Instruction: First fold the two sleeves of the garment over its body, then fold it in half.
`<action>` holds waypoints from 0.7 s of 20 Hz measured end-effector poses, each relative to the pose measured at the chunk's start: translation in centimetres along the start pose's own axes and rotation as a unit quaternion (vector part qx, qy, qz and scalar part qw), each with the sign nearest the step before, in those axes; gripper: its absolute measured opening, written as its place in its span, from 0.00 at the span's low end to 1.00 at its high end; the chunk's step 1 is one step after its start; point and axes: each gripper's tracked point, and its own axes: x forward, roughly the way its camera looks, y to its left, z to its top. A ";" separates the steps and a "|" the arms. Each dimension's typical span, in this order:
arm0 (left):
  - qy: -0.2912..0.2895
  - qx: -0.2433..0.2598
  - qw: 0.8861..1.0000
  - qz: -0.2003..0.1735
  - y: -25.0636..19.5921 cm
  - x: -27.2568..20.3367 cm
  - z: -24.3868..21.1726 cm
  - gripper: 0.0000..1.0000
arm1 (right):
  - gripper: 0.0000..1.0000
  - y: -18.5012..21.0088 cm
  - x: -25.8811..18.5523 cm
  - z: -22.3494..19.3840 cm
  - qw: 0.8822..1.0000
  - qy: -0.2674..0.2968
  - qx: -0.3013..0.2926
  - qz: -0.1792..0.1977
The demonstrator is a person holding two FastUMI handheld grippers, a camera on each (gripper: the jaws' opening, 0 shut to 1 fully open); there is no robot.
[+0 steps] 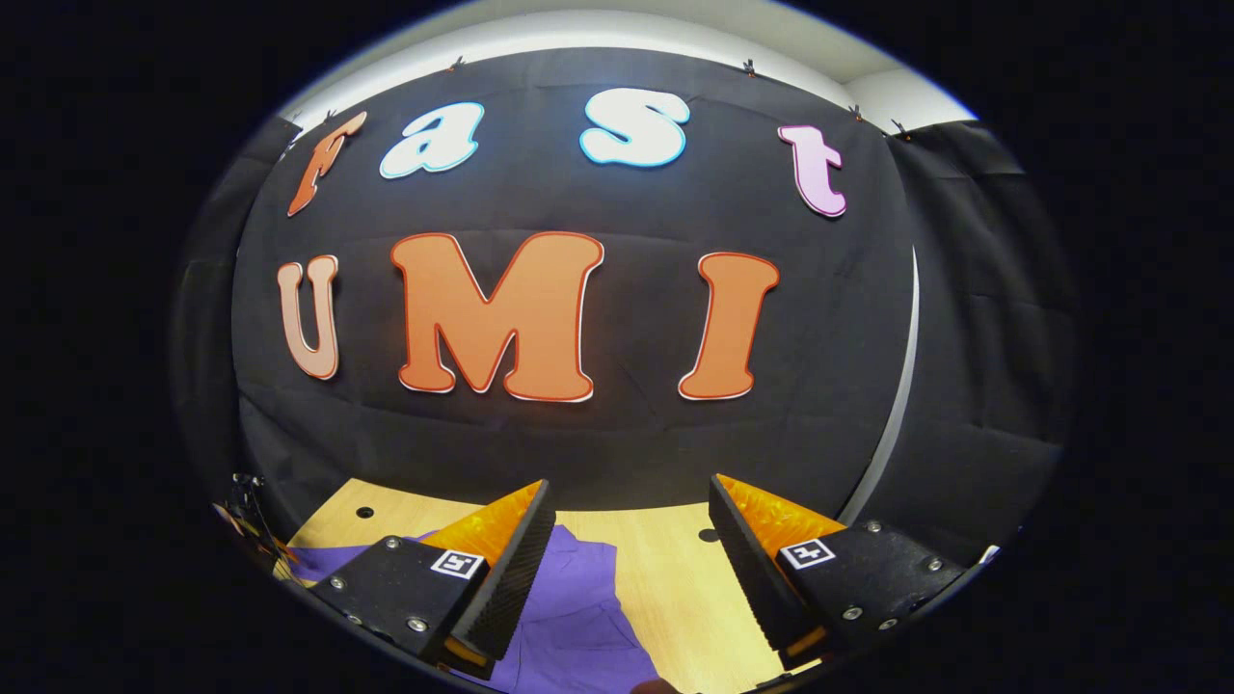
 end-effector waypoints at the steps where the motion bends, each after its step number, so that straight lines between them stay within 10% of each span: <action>1: 0.007 0.000 1.000 0.004 0.4 0.5 0.0 0.97 | 0.95 -0.3 -0.1 -0.2 1.000 0.003 -0.005 -0.005; 12: 0.050 0.013 0.998 0.040 0.6 3.1 1.2 0.78 | 0.95 -3.0 -1.5 -0.8 1.000 0.010 0.009 -0.012; 14: 0.053 0.008 0.998 0.030 -0.5 3.3 1.1 0.47 | 0.95 -3.6 -1.5 -1.0 1.000 0.011 0.013 -0.013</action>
